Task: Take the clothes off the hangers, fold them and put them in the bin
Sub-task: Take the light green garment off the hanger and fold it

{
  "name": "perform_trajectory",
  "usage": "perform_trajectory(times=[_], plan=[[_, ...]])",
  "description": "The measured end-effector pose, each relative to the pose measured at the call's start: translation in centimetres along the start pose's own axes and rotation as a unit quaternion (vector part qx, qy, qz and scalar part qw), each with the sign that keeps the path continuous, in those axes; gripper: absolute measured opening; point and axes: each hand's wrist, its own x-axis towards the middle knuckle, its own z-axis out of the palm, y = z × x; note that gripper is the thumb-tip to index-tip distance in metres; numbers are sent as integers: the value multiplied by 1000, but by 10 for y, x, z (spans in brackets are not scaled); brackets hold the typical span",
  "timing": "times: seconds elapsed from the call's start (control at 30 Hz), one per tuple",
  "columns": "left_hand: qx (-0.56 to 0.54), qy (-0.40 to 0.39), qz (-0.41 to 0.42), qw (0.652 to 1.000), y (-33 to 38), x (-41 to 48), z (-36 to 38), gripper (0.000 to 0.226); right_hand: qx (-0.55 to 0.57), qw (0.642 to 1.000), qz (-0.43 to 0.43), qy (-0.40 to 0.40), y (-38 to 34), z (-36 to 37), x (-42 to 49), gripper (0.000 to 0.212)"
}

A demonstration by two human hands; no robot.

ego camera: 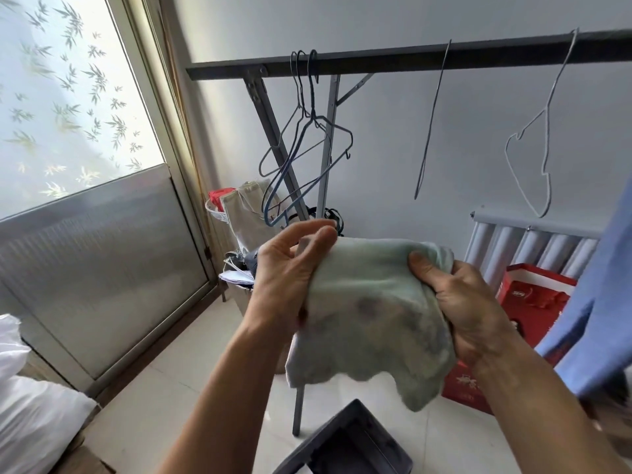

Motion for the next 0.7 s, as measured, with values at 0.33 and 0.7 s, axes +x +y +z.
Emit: perform_trajectory(times=[0.33,0.7], plan=[[266,-239,13,934,25,-2,-41,55,20,998,60,-14,-13,-8,11,17],[491,-185,227,820,29,6,-49,14,56,984,159,-64,-10,-13,19,43]])
